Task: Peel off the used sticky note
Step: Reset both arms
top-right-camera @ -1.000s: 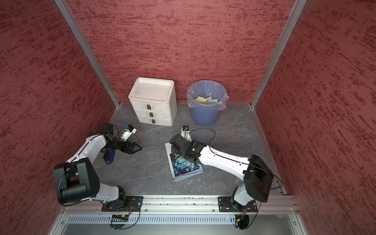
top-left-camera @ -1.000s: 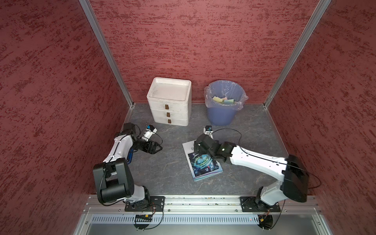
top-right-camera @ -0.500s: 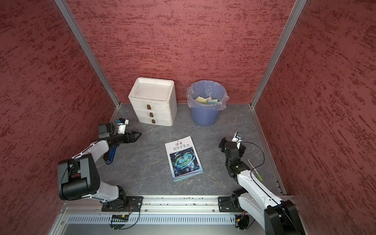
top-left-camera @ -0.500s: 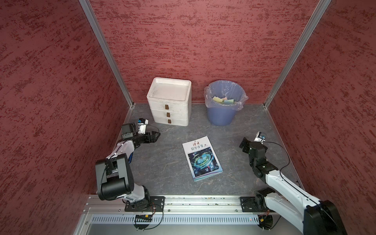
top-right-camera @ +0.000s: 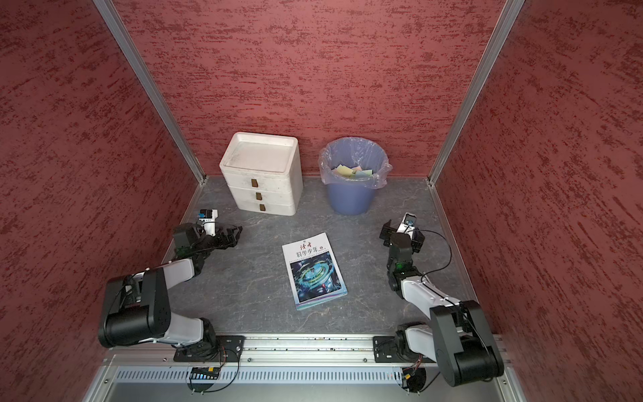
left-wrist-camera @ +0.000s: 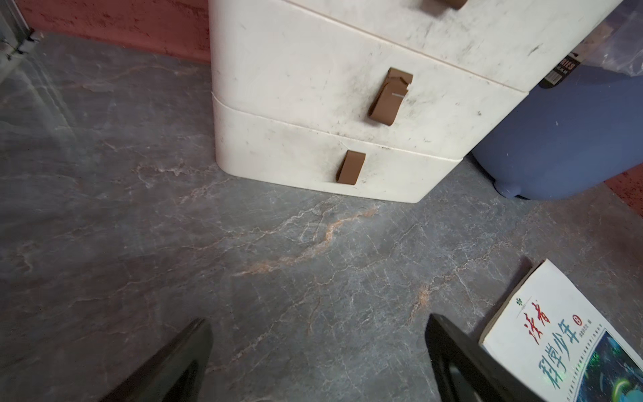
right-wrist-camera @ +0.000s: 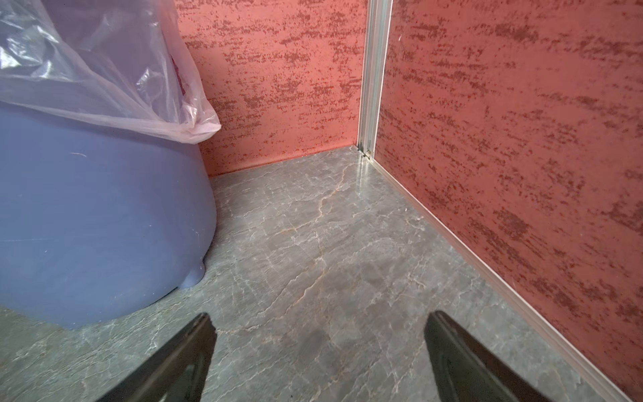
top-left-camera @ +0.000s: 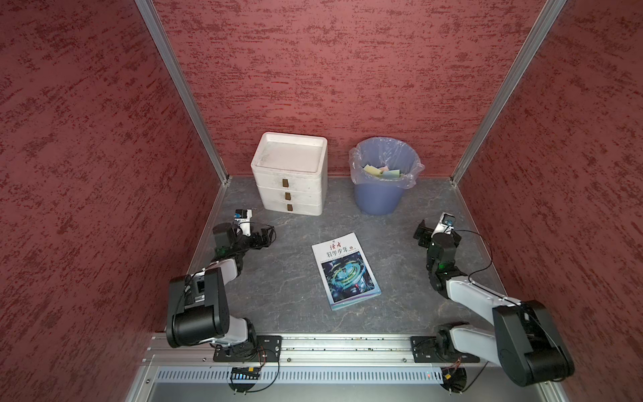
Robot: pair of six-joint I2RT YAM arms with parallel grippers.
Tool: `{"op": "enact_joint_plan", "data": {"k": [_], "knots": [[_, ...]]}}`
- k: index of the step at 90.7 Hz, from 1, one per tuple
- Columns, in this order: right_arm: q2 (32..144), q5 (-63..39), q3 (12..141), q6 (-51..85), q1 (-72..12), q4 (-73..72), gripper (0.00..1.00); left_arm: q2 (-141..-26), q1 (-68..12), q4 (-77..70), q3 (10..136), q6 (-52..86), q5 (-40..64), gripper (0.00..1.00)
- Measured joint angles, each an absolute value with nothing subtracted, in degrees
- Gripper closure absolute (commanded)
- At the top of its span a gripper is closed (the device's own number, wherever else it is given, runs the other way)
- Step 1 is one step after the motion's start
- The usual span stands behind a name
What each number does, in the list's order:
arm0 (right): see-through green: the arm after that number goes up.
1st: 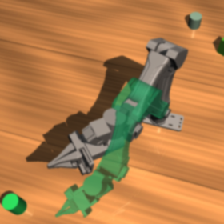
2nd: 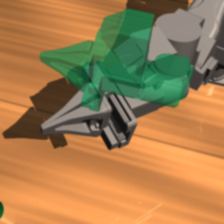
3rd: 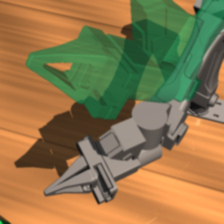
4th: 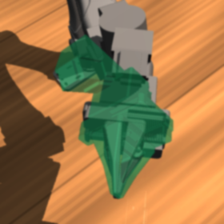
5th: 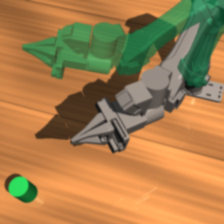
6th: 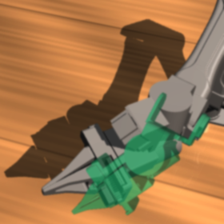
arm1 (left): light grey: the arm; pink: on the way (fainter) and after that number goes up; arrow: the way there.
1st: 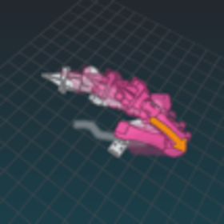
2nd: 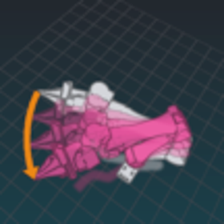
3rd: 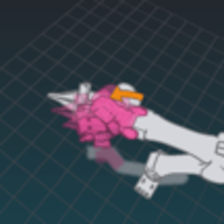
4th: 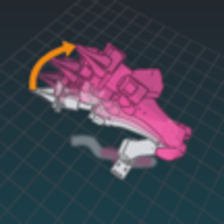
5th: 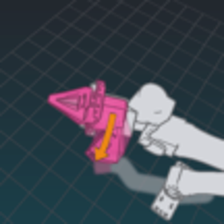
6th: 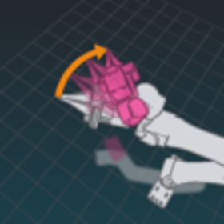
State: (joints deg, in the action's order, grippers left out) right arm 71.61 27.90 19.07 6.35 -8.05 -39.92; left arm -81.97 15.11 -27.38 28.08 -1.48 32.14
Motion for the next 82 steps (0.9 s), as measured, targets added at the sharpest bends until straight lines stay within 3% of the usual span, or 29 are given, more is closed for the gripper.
{"op": "enact_joint_plan", "data": {"k": [17,30,39,52,82], "knots": [[81.47,25.36,11.31,3.79,-5.96,-56.47,0.01,-82.13,13.89,-47.18,19.11,2.2,28.91,0.0],[84.05,19.62,10.55,1.52,-5.52,-61.93,0.01,-86.06,8.03,-56.16,14.09,1.13,24.18,0.0],[88.95,15.42,12.82,-0.49,-5.52,-66.54,0.01,-87.7,5.23,-54.15,17.23,0.1,19.51,0.0],[89.58,14.15,17.72,-0.45,-4.99,-60.42,0.01,-87.74,4.16,-53.36,21.67,-0.47,14.04,0.0],[89.14,13.47,20.84,-0.23,-4.23,-56.34,0.01,-87.74,4.27,-52.29,21.56,-0.49,11.44,0.0]]}}
